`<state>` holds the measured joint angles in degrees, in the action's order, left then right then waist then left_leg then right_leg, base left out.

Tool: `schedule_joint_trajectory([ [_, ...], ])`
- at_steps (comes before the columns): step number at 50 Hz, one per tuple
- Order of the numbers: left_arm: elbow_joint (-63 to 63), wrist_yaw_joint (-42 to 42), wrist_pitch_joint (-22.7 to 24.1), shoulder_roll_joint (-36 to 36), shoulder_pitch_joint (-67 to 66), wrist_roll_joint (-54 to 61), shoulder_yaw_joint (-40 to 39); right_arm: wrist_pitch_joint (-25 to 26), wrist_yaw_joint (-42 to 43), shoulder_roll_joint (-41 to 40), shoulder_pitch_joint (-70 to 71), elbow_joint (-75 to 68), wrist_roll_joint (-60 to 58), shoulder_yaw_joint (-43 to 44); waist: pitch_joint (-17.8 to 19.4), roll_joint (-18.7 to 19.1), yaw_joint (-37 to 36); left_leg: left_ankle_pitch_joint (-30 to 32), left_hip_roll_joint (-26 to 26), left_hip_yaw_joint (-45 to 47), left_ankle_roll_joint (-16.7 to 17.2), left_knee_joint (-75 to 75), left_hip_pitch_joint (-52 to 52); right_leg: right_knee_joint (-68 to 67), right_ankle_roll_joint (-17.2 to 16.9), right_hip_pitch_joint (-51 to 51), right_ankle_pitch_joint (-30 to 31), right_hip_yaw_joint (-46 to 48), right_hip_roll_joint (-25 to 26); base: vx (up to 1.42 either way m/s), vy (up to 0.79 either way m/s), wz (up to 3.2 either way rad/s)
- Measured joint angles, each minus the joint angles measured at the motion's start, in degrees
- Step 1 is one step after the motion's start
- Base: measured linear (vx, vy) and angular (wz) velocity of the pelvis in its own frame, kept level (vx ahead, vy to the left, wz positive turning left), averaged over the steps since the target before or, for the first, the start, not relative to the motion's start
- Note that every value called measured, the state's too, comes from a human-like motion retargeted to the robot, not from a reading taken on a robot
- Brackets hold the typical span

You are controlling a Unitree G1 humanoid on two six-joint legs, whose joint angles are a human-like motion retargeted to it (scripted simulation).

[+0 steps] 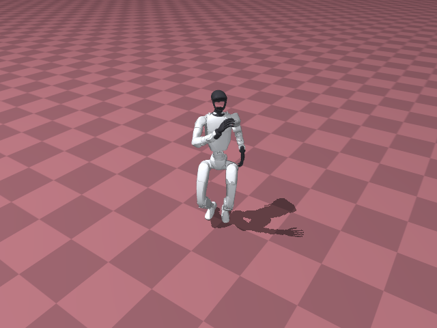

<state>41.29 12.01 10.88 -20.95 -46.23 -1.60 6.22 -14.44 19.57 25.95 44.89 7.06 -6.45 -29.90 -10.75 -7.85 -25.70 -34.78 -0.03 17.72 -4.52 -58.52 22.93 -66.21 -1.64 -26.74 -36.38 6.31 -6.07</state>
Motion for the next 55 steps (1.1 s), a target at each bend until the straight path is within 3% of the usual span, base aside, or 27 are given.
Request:
schedule_joint_trajectory([
  [4, 3.19, -4.28, -0.77, 3.13, 8.90, 5.93, -1.35, -0.15, -4.06, -0.14, -4.66, 0.25, 1.55, -1.53, 2.65, -0.30, 0.67, -4.77, 1.77, -0.79, -0.60, 1.23, -3.30, -3.32, 1.54, 2.35, -2.42, 3.23, -3.60, -0.04, 0.04, 2.05],
  [8, -4.71, -6.64, 0.06, 3.34, 17.43, 14.53, -2.12, -0.42, -10.87, 0.36, -7.81, 4.40, 5.79, -4.10, 7.72, -0.30, -0.19, -5.32, 4.57, -6.36, -0.31, -0.36, -3.75, -7.51, 1.72, 3.95, 0.22, 4.32, -5.41, 0.04, -0.01, 2.99],
  [11, -18.90, -6.91, 1.29, 2.23, 21.65, 20.73, -1.79, -0.49, -15.53, 0.70, -9.40, 9.03, 10.79, -5.74, 11.52, 0.11, -1.40, -1.88, 5.85, -10.46, 0.98, -2.36, -2.12, -8.73, 1.52, 3.95, 3.47, 3.66, -4.85, 0.06, -0.05, 3.77],
  [15, -41.82, -8.18, 4.19, -0.54, 25.81, 24.82, -1.41, -1.65, -18.60, 0.90, -12.46, 14.42, 18.72, -6.43, 14.52, 0.77, -2.36, 8.04, 4.61, -12.97, 4.17, -5.16, 2.59, -8.31, 1.77, 2.64, 8.15, 4.41, -4.03, 0.02, -0.07, 4.27],
  [18, -56.41, -11.32, 7.31, -2.84, 29.35, 23.53, -1.36, -3.35, -18.23, 1.31, -15.29, 16.55, 23.38, -6.13, 15.58, 1.60, -2.10, 15.09, 2.38, -13.24, 6.48, -8.15, 7.31, -8.29, 2.25, 1.36, 11.99, 6.45, -3.66, -0.08, -0.03, 4.48],
  [22, -69.26, -17.38, 10.64, -5.24, 34.37, 18.95, -0.93, -5.70, -15.01, 2.42, -18.41, 17.32, 25.55, -5.03, 16.07, 3.07, -0.44, 19.03, -0.92, -12.29, 8.45, -12.16, 12.23, -8.93, 3.98, 0.54, 14.29, 9.94, -3.16, -0.14, 0.06, 4.37],
  [27, -76.91, -23.78, 12.45, -7.38, 38.93, 13.95, -0.48, -7.55, -11.43, 3.04, -21.81, 17.12, 26.78, -3.89, 17.23, 5.25, 4.38, 18.90, -4.24, -10.05, 8.79, -17.80, 14.79, -12.21, 4.33, -0.37, 16.38, 10.67, -1.57, -0.12, 0.11, 4.09],
  [32, -80.64, -28.90, 13.14, -11.03, 41.11, 10.33, -2.81, -8.50, -9.54, 5.29, -26.93, 18.38, 30.03, -0.74, 18.95, 5.77, 12.09, 16.54, -3.32, -9.33, 9.29, -20.64, 16.55, -18.70, 1.55, -3.41, 16.09, 6.45, 0.86, -0.07, -0.02, 3.57],
  [40, -82.01, -36.28, 15.73, -18.88, 39.11, 6.12, -14.03, -11.23, -8.52, 15.70, -47.21, 19.91, 33.12, 15.56, 20.71, 3.28, 23.98, 21.43, 3.33, -12.55, 13.58, -15.44, 18.77, -25.90, -1.35, -1.35, 16.13, -1.94, -0.06, -0.14, -0.23, 2.59],
  [47, -81.99, -40.87, 18.40, -19.81, 29.03, 8.73, -29.61, -13.46, -6.90, 23.92, -74.18, 20.89, 30.28, 40.44, 20.07, -0.34, 33.13, 30.95, 9.38, -14.11, 18.05, -6.92, 21.22, -23.84, -3.20, 6.09, 14.06, -8.57, -2.57, -0.34, -0.32, 1.99],
  [51, -79.08, -45.13, 19.64, -17.44, 24.59, 9.59, -39.50, -14.85, -2.69, 21.73, -83.32, 20.39, 26.99, 53.65, 18.71, -0.91, 35.86, 33.20, 8.24, -12.53, 18.89, -3.62, 24.17, -18.54, -2.84, 8.78, 6.97, -8.01, -2.39, -0.47, -0.26, 1.25],
  [55, -71.58, -50.19, 19.86, -14.67, 24.58, 8.71, -45.39, -15.21, 3.64, 16.44, -80.36, 16.72, 21.69, 58.66, 17.26, 0.95, 36.25, 34.35, 2.10, -9.25, 18.81, -2.81, 28.15, -11.53, -0.25, 9.04, -3.04, -4.14, -0.17, -0.51, -0.19, 0.71],
])
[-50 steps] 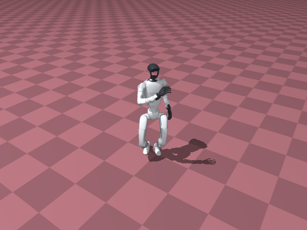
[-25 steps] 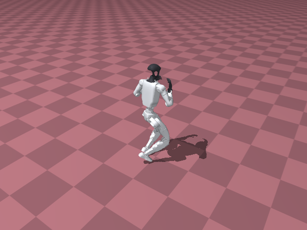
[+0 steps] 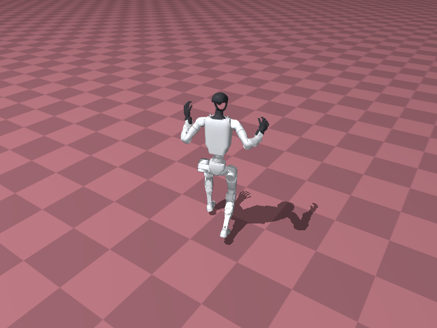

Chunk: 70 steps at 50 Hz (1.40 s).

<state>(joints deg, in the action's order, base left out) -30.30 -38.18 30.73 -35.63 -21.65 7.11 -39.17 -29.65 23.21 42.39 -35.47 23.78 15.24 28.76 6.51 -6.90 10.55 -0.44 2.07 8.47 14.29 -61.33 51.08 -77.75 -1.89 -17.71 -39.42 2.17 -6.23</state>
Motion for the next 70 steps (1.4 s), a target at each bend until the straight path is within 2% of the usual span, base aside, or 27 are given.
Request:
schedule_joint_trajectory([
  [5, 14.98, -1.00, -1.91, 0.02, 5.89, 0.61, 2.96, 1.98, 3.92, -5.62, 15.60, -10.49, -3.51, -8.15, -0.41, 4.86, -2.74, -9.10, -11.26, 4.06, -3.64, -1.72, 3.07, 7.80, 4.25, -1.34, -5.53, 6.21, 4.92, -0.48, -0.13, 0.27],
  [10, 28.28, 5.71, -4.96, -2.36, 12.49, 2.48, 12.52, 4.74, 2.10, -7.09, 30.33, -25.32, -3.34, -21.04, 2.51, 9.10, -7.59, -22.37, -19.51, 3.79, -8.46, -10.81, 3.23, 11.68, 5.79, -2.21, -5.96, 9.91, 10.01, -0.38, -0.09, 0.01],
  [14, 34.48, 11.82, -8.25, -3.19, 14.66, -1.40, 21.25, 7.24, -0.98, -6.16, 36.86, -36.61, -3.99, -29.42, 5.73, 10.41, -10.91, -27.06, -21.14, 0.09, -11.33, -23.52, 1.62, 10.50, 5.89, -3.55, -5.56, 10.78, 11.87, -0.27, -0.07, 0.01],
  [17, 37.82, 16.20, -10.38, -2.95, 15.52, -6.78, 27.23, 8.70, -4.32, -4.79, 40.16, -45.86, -6.12, -34.48, 7.93, 11.75, -13.01, -27.75, -21.42, -3.53, -12.11, -31.63, -1.11, 10.44, 6.43, -4.18, -4.62, 11.03, 13.62, -0.21, -0.04, -0.01],
  [20, 40.06, 20.11, -11.76, -1.79, 14.19, -11.56, 32.13, 10.25, -8.47, -3.62, 39.07, -53.98, -9.70, -37.84, 9.01, 12.81, -14.29, -26.81, -20.65, -6.37, -12.09, -36.32, -4.75, 10.44, 6.94, -5.00, -3.70, 11.18, 14.23, -0.18, 0.00, 0.11],
  [24, 44.78, 25.54, -13.26, 0.75, 9.47, -13.83, 36.34, 13.76, -15.98, -4.28, 30.79, -66.65, -13.63, -38.90, 8.24, 13.58, -15.45, -24.16, -17.38, -8.35, -10.10, -36.00, -9.95, 10.44, 7.23, -6.28, -2.39, 11.31, 12.98, -0.15, 0.05, 0.21],
  [30, 64.16, 34.44, -16.89, 6.58, 1.97, -9.41, 38.32, 20.90, -28.56, -10.40, 13.05, -88.87, -14.99, -31.48, 5.90, 12.78, -15.25, -24.33, -11.61, -5.54, -7.85, -24.78, -17.27, 10.04, 5.23, -7.31, 1.23, 11.36, 8.08, -0.10, 0.12, 0.45],
  [35, 87.70, 42.34, -21.17, 11.66, -1.61, -2.43, 35.90, 24.81, -36.80, -14.71, 0.26, -100.33, -12.19, -21.79, 6.37, 8.52, -9.93, -26.33, -4.15, 1.25, -10.80, -10.41, -24.11, 2.20, 0.69, -10.01, 5.13, 9.16, -2.24, -0.08, 0.16, 0.86],
  [40, 105.51, 47.09, -24.01, 15.18, -2.97, 0.89, 32.88, 26.47, -38.60, -17.71, -3.49, -106.68, -10.33, -18.57, 7.94, 3.33, -2.88, -31.96, 4.53, 6.10, -15.28, 0.00, -29.84, -9.04, -3.27, -14.28, 7.59, 4.43, -13.31, -0.06, 0.17, 0.76],
  [45, 113.33, 46.81, -24.99, 17.73, 3.37, 3.72, 34.85, 26.35, -35.12, -22.07, 9.02, -106.20, -8.37, -27.11, 6.51, 2.01, 0.41, -34.52, 6.34, 7.68, -16.50, 4.77, -32.11, -5.67, -4.40, -13.02, 4.39, 2.86, -14.68, -0.01, 0.09, 0.28],
  [48, 112.71, 44.77, -24.21, 19.06, 11.68, 5.79, 40.16, 25.37, -31.32, -24.39, 21.46, -102.42, -6.35, -35.89, 5.23, 2.24, -0.14, -34.91, 5.58, 8.30, -16.54, 6.51, -32.85, 1.16, -3.82, -9.74, 1.75, 3.10, -13.19, 0.00, 0.00, -0.07],
  [51, 108.35, 41.35, -22.29, 19.66, 21.63, 6.01, 49.02, 23.53, -26.33, -24.86, 34.28, -96.47, -6.46, -46.30, 4.61, 2.93, -2.00, -35.67, 3.84, 8.83, -16.94, 4.95, -32.65, 5.36, -3.02, -6.71, -0.88, 3.46, -11.34, -0.02, -0.02, -0.29],
  [55, 98.17, 36.72, -18.66, 18.39, 35.62, 3.59, 62.36, 19.97, -19.76, -22.68, 52.29, -84.08, -9.77, -60.44, 4.53, 4.80, -4.68, -36.62, 0.39, 8.92, -16.76, -1.11, -30.59, 6.63, -1.79, -4.85, -3.70, 4.36, -8.79, -0.12, -0.09, -0.16],
  [58, 89.76, 34.50, -16.46, 16.14, 46.73, 0.85, 70.31, 17.40, -16.91, -19.03, 67.01, -70.80, -12.19, -67.82, 4.07, 6.63, -6.62, -36.34, -2.49, 8.05, -15.92, -5.16, -28.34, 7.13, -0.43, -4.42, -4.91, 5.71, -6.45, -0.20, -0.15, 0.04],
  [62, 77.70, 32.94, -14.74, 12.69, 60.71, -2.42, 77.80, 15.01, -13.78, -11.66, 86.43, -50.75, -12.76, -72.46, 3.11, 9.23, -9.62, -34.39, -6.45, 6.31, -14.35, -9.04, -24.47, 9.13, 1.28, -4.67, -4.69, 8.58, -3.04, -0.29, -0.19, 0.16],
  [65, 66.60, 31.90, -13.49, 10.18, 69.39, -4.35, 81.68, 13.26, -9.62, -5.91, 99.92, -37.81, -12.48, -72.48, 2.28, 10.78, -12.29, -33.80, -8.31, 5.12, -13.20, -11.48, -21.29, 10.89, 1.88, -5.93, -3.32, 11.21, -1.09, -0.39, -0.20, 0.23],
  [70, 45.63, 30.22, -10.82, 7.84, 78.90, -2.51, 82.24, 10.60, -1.72, -1.47, 115.50, -27.90, -11.31, -68.77, 0.04, 12.99, -17.68, -33.73, -14.45, 3.42, -13.23, -21.15, -20.16, 15.01, 1.28, -10.53, 3.11, 16.40, 1.41, -0.47, -0.19, 0.20],
])
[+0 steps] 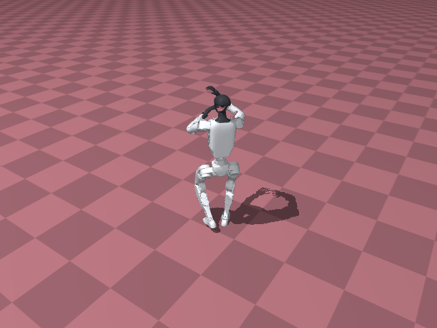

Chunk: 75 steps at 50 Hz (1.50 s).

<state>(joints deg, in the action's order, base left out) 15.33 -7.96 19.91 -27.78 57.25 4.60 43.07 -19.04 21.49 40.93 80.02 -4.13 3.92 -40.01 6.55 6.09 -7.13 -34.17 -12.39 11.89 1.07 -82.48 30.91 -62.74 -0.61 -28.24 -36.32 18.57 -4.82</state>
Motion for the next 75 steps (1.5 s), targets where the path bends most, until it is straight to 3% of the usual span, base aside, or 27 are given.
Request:
schedule_joint_trajectory([
  [2, -6.42, -0.22, 0.46, 0.28, -1.19, 2.26, -2.25, -0.94, -0.13, -0.84, -1.52, 2.56, 1.73, 2.29, -1.65, 1.53, -1.49, 3.85, -2.87, -1.28, 1.76, -3.49, -2.54, 3.02, -1.06, -2.02, 6.48, 1.80, 2.44, -0.51, -0.16, 0.02],
  [5, -8.88, 0.57, 0.22, 2.83, -9.77, 6.43, -6.00, -1.21, -3.51, -3.27, -14.61, 5.47, 4.59, 6.45, -3.58, 3.85, -1.52, 11.80, -3.85, -2.92, 5.98, -3.03, -9.09, 5.07, -4.88, -6.42, 20.33, 2.61, 5.69, -0.51, -0.09, 0.17],
  [8, -0.61, 2.60, -1.73, 6.51, -22.48, 9.06, -9.73, 1.83, -8.18, -6.54, -33.65, -0.50, 4.88, 8.89, -3.33, 2.73, 1.50, 10.85, 1.50, -1.84, 6.04, 4.23, -15.32, -0.12, -8.89, -12.66, 26.62, 0.67, 3.39, -0.49, -0.01, 0.66],
  [10, 9.39, 5.22, -3.95, 8.63, -30.28, 9.20, -11.78, 5.34, -12.63, -9.28, -45.34, -9.75, 4.00, 9.24, -2.06, -0.60, 4.66, 4.28, 8.15, -0.28, 3.17, 11.08, -19.05, -6.97, -10.47, -16.77, 25.14, -2.37, -1.68, -0.45, 0.06, 1.10],
  [13, 31.90, 10.12, -8.81, 10.79, -40.26, 4.43, -14.95, 11.72, -21.81, -15.12, -58.33, -31.42, -1.78, 8.75, 2.37, -6.94, 9.57, -9.72, 17.60, 2.12, -3.49, 20.40, -23.57, -18.76, -10.05, -21.35, 18.69, -7.50, -11.47, -0.48, 0.11, 1.16],
  [15, 48.46, 12.57, -12.57, 11.77, -46.94, -0.98, -17.85, 15.32, -27.44, -19.12, -65.99, -47.71, -6.12, 9.63, 5.81, -11.53, 12.46, -13.48, 22.32, 4.64, -7.00, 24.25, -24.86, -25.10, -9.60, -23.73, 15.58, -11.21, -18.15, -0.53, 0.12, 1.08],
  [17, 60.78, 14.36, -15.32, 10.86, -55.00, -4.71, -24.55, 17.45, -31.42, -20.83, -74.29, -59.67, -7.56, 13.84, 8.55, -13.74, 14.46, -13.84, 23.81, 6.65, -8.80, 25.70, -25.00, -28.34, -8.85, -23.92, 13.06, -13.32, -21.32, -0.46, 0.12, 0.76],
  [23, 72.80, 16.30, -16.79, 5.56, -82.65, 1.22, -55.26, 19.11, -37.45, -16.20, -102.99, -74.02, -4.62, 37.73, 11.56, -12.04, 18.19, -10.09, 23.51, 6.31, -5.57, 28.63, -20.98, -28.13, -7.74, -18.26, 9.07, -15.58, -17.73, -0.31, 0.07, 0.20],
  [28, 75.41, 14.21, -16.04, 5.14, -93.57, 5.43, -66.59, 19.55, -36.70, -13.21, -116.63, -80.70, -1.69, 51.94, 10.53, -10.75, 18.78, -7.75, 21.20, 6.71, -3.63, 28.72, -17.80, -24.19, -7.46, -13.73, 6.10, -17.16, -14.19, -0.17, -0.01, 0.07],
  [31, 74.45, 14.07, -15.83, 5.54, -92.60, 6.21, -65.12, 19.43, -35.04, -12.49, -115.66, -81.69, -0.67, 52.11, 9.01, -10.52, 18.59, -6.84, 19.84, 7.01, -3.28, 27.21, -15.44, -23.76, -7.17, -11.76, 4.67, -17.47, -13.25, -0.12, -0.07, 0.12],
  [35, 69.94, 14.93, -15.46, 5.81, -83.66, 6.23, -54.36, 18.78, -32.02, -12.52, -104.11, -78.70, 0.97, 42.83, 6.49, -10.18, 17.67, -6.87, 17.73, 6.82, -3.41, 24.03, -12.08, -23.21, -6.57, -8.70, 3.29, -17.40, -11.46, -0.07, -0.11, 0.10],
  [40, 62.04, 10.94, -13.78, 5.48, -63.12, 5.13, -32.06, 16.67, -25.49, -13.97, -77.48, -69.35, 1.91, 19.64, 4.53, -9.02, 16.24, -11.15, 13.74, 5.29, -5.49, 15.51, -6.75, -19.29, -4.77, -4.90, -1.59, -17.47, -5.80, -0.05, -0.17, -0.09],
  [45, 51.38, 1.22, -10.08, 3.01, -35.92, 2.03, -12.22, 13.20, -15.99, -13.12, -38.27, -52.52, -2.57, -3.36, 4.62, -6.23, 15.78, -15.12, 6.82, 4.83, -6.65, 1.85, -1.01, -19.76, -0.66, -4.70, -11.16, -15.73, -1.14, -0.10, -0.20, -0.14],
  [47, 42.70, -2.59, -7.90, 0.77, -24.76, 2.53, -7.89, 11.07, -11.99, -11.59, -24.07, -41.81, 0.31, -6.48, 4.21, -4.34, 15.07, -12.77, 4.28, 4.37, -5.20, 1.13, -0.53, -18.02, -0.30, -4.14, -9.81, -14.36, 0.58, -0.07, -0.18, -0.18],
  [49, 30.72, -6.51, -5.48, -1.65, -14.88, 2.17, -4.61, 8.48, -8.03, -9.18, -14.23, -29.76, 3.98, -7.15, 3.06, -2.88, 13.94, -6.42, 2.25, 3.86, -2.18, 3.93, -0.46, -13.21, -1.84, -3.03, -4.70, -12.97, 2.09, -0.06, -0.17, -0.03],
  [53, 5.52, -12.59, -1.82, -3.87, -2.08, -1.21, -2.34, 4.23, -4.97, -5.27, -6.61, -11.81, 5.69, -6.76, -1.44, -2.26, 12.07, 16.09, -1.56, 5.56, 5.53, 11.41, 0.54, -3.50, -10.02, -2.99, 15.00, -13.30, 4.30, -0.08, -0.14, 0.18],
  [55, -4.92, -15.16, -0.48, -2.94, 1.09, -1.93, -3.78, 3.22, -5.61, -3.82, -6.35, -6.21, 5.16, -6.08, -3.01, -1.93, 11.21, 21.36, -2.27, 5.70, 7.76, 11.19, 1.59, -3.86, -11.21, -3.48, 20.08, -13.16, 4.31, -0.13, -0.08, -0.01],
  [59, -16.06, -16.47, 0.06, 1.04, -1.59, -0.13, -10.04, 3.31, -7.24, -2.14, -12.75, 2.85, 5.07, -0.25, -3.11, -0.58, 10.96, 15.70, -2.15, 4.53, 4.22, 4.55, -0.49, -6.59, -10.12, -0.94, 18.05, -14.86, 7.03, -0.12, -0.04, -0.01],
  [62, -17.46, -14.02, 0.01, 3.85, -9.81, 4.57, -15.20, 3.07, -6.68, -2.39, -23.55, 9.40, 6.47, 7.87, -0.84, 0.82, 12.57, 4.14, -1.14, 4.14, -0.20, 1.18, -5.19, -6.18, -7.64, 3.24, 8.99, -16.90, 9.90, -0.08, 0.01, -0.01],
  [65, -12.83, -11.77, -0.31, 7.01, -21.10, 10.44, -19.85, 2.32, -4.93, -5.16, -38.31, 10.17, 8.90, 16.44, 4.18, 1.94, 15.95, -10.22, -0.04, 5.14, -4.05, 0.68, -9.59, -6.72, -3.38, 5.82, -6.00, -18.13, 11.43, -0.12, 0.04, -0.01],
  [68, 2.80, -9.67, -1.27, 12.12, -34.07, 14.42, -21.70, 3.42, -4.30, -11.16, -57.49, -4.88, 10.42, 21.67, 8.53, 0.43, 19.90, -15.70, 2.44, 7.53, -6.32, 6.58, -13.78, -6.41, -1.45, 7.97, -12.07, -18.70, 9.67, -0.19, 0.02, 0.31],
  [72, 30.53, -8.13, -4.96, 17.43, -46.67, 20.80, -26.29, 7.40, -2.20, -18.23, -72.48, -43.34, 16.15, 25.91, 9.94, -0.11, 22.73, -15.83, 5.22, 9.20, -6.77, 11.99, -15.41, -6.50, -1.47, 7.45, -11.84, -18.45, 6.84, -0.14, 0.01, 0.36],
  [75, 48.04, -6.24, -8.06, 16.94, -54.16, 27.44, -35.82, 9.19, -2.83, -18.04, -81.78, -60.22, 22.88, 34.49, 10.94, 0.82, 23.62, -15.83, 5.60, 8.87, -6.14, 11.69, -16.70, -5.51, -1.31, 8.53, -10.90, -18.00, 6.76, -0.07, 0.03, 0.06],
])
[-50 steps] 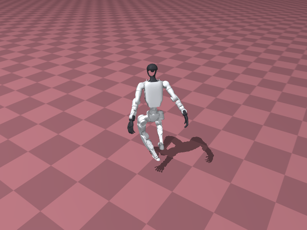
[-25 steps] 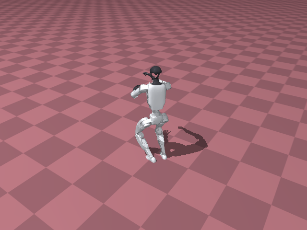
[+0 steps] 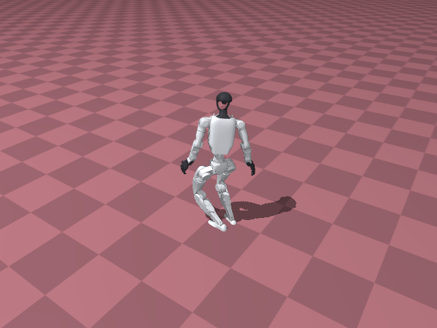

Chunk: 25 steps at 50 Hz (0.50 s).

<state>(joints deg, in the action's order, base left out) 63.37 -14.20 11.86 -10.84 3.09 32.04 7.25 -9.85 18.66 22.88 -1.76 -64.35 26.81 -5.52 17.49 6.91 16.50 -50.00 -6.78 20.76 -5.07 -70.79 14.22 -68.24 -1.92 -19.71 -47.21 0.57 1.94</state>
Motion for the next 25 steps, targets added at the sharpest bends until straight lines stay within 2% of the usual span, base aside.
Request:
schedule_joint_trajectory([
  [3, 11.78, 0.98, -1.96, -3.49, -7.11, 5.72, -12.65, 0.69, -1.56, 3.84, -9.56, -5.90, 3.75, 9.83, 1.36, 1.37, 0.48, 0.10, -0.62, -0.79, 1.60, -0.99, -1.77, 2.17, 0.29, 2.26, 1.09, 0.24, 1.18, 0.00, 0.00, 0.00],
  [7, 21.24, -1.11, -3.13, -8.27, -16.21, 7.76, -26.89, 1.11, -2.17, 8.79, -20.20, -9.58, 3.10, 20.03, 2.26, 1.81, 0.23, 1.65, 0.27, -1.60, 2.92, 2.63, -4.19, 6.15, 0.21, 4.97, 2.49, -0.46, 1.86, 0.00, 0.00, 0.00],
  [10, 24.33, -3.78, -3.47, -10.45, -20.78, 7.04, -32.61, 1.30, -1.11, 10.89, -24.22, -11.44, 0.22, 23.26, 1.93, 0.88, -0.28, 2.21, 2.30, -1.58, 2.79, 7.67, -5.94, 8.65, -0.32, 6.18, 3.09, -1.08, 1.04, 0.00, 0.00, 0.00],
  [12, 24.68, -5.32, -3.40, -11.08, -21.38, 5.98, -33.19, 1.39, 0.02, 11.37, -24.00, -11.77, -2.12, 22.44, 1.58, -0.13, -0.49, 2.57, 3.90, -1.34, 2.44, 11.00, -7.25, 9.67, -0.65, 6.82, 3.19, -1.15, -0.10, 0.01, 0.01, 0.10],
  [15, 23.44, -6.97, -2.88, -11.03, -18.68, 4.83, -29.80, 1.16, 1.90, 10.79, -19.60, -10.60, -5.90, 17.07, 1.41, -1.71, -0.64, 3.25, 5.82, -1.11, 2.17, 15.04, -9.20, 10.67, -0.97, 7.86, 3.13, -0.62, -1.88, 0.02, 0.00, 0.27],
  [17, 21.17, -7.79, -1.89, -10.04, -14.42, 4.03, -24.66, 0.75, 3.27, 9.34, -14.15, -8.35, -8.62, 10.75, 1.46, -2.48, -0.77, 3.64, 6.40, -1.08, 2.16, 16.53, -10.01, 10.83, -0.80, 8.29, 3.00, 0.00, -2.71, 0.02, -0.04, 0.33],
  [21, 12.74, -8.78, 0.83, -5.68, -2.92, 2.03, -9.58, -0.31, 5.54, 4.48, -0.03, -0.64, -15.12, -5.58, 1.54, -3.41, -1.43, 4.15, 6.57, -1.28, 2.01, 17.26, -9.79, 10.34, -0.32, 7.89, 2.60, 1.26, -3.70, 0.01, -0.07, 0.34],
  [25, -1.31, -8.07, 4.55, -0.91, 8.76, 0.19, 7.10, -1.34, 7.39, 0.34, 17.06, 10.98, -23.77, -22.61, 1.37, -2.97, -3.05, 4.17, 5.32, -1.67, 2.31, 14.91, -6.94, 9.50, 0.22, 5.99, 2.09, 2.69, -3.81, -0.02, -0.09, 0.29],
])
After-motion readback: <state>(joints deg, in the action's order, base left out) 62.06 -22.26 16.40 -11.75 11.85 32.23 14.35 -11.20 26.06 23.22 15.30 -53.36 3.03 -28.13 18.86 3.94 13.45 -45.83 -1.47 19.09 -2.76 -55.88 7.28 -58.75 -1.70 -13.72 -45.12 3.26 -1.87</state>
